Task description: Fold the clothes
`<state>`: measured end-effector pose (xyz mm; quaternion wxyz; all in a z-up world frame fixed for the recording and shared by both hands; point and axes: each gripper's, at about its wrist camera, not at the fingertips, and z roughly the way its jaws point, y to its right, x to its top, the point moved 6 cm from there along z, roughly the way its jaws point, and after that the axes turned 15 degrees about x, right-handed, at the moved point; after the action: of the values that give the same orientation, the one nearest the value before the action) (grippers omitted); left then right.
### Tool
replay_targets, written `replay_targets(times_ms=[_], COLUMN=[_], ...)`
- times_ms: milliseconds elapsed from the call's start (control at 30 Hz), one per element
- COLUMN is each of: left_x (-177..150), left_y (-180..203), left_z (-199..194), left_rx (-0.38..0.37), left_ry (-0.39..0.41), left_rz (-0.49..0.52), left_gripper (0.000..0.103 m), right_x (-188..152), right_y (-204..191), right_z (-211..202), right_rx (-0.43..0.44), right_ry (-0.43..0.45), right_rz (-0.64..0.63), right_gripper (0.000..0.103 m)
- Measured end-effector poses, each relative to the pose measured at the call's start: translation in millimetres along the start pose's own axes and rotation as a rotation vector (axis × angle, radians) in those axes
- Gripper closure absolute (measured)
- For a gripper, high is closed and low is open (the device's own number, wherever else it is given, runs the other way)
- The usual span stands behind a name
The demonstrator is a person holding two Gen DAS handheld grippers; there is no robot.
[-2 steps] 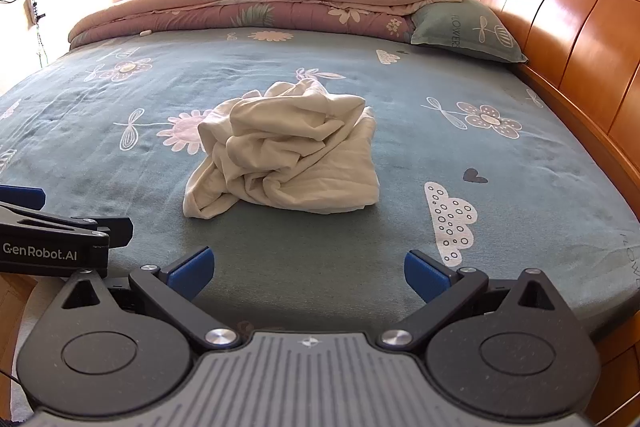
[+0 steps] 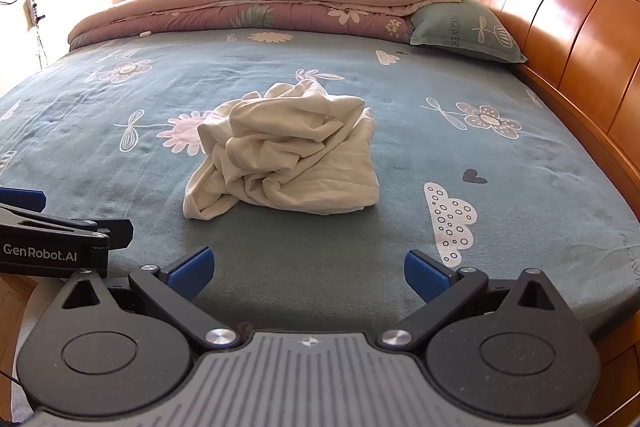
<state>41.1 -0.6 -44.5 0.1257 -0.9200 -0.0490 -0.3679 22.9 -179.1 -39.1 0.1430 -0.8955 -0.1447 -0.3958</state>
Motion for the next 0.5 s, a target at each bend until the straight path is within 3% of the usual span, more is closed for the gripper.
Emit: replay_targets(times_ms=[500], left_x=[-0.6], left_y=[0.3], left_z=[-1.2], left_rx=[-0.006], left_ry=[-0.007], left_rz=[0.000], left_gripper=[0.001], right_x=[0.0], right_y=[-1.6], right_z=[-2.0], right_rx=[0.001], right_ry=[0.008], right_rz=[-0.009], right_gripper=[0.000])
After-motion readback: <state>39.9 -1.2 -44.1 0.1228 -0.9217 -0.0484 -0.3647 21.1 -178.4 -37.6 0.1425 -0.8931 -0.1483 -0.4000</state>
